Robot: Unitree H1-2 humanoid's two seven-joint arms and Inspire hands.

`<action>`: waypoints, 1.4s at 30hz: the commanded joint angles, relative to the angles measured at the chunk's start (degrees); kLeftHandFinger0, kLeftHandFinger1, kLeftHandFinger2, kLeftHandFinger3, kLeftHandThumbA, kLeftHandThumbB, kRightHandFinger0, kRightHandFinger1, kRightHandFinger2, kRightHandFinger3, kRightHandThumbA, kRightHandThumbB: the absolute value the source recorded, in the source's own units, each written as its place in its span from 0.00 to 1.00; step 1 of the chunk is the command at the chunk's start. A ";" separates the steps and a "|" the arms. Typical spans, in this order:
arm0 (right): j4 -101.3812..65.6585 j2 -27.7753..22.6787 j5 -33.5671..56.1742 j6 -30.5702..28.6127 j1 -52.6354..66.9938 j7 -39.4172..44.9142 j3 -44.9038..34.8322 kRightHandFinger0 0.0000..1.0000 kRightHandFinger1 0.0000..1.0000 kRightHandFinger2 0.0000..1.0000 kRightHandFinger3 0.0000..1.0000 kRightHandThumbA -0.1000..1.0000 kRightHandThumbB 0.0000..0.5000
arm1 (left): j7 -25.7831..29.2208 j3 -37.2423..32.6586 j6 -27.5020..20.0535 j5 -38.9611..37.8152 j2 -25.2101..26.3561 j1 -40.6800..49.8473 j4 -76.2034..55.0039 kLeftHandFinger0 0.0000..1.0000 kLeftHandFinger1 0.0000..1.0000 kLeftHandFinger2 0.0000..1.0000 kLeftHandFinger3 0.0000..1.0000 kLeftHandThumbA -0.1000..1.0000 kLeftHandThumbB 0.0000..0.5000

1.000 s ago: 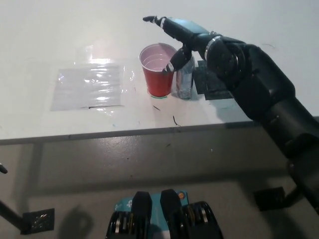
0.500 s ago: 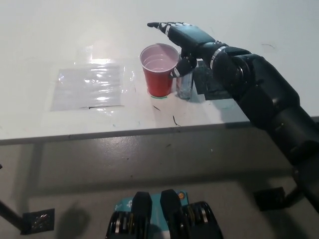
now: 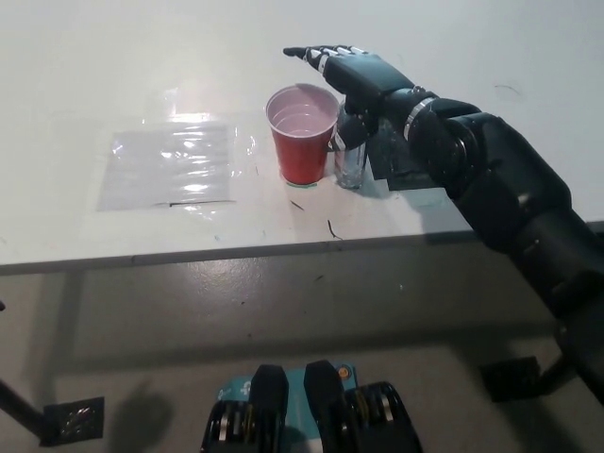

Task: The robot uses its right hand to press the hand soap kept in the middle of the table to get liquid hand soap out

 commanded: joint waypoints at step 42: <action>0.70 -0.73 -1.81 -1.89 -0.90 1.65 3.02 1.00 1.00 1.00 1.00 1.00 0.90 | -6.16 4.48 1.06 6.32 -0.73 -2.68 -1.72 1.00 1.00 1.00 0.88 1.00 0.06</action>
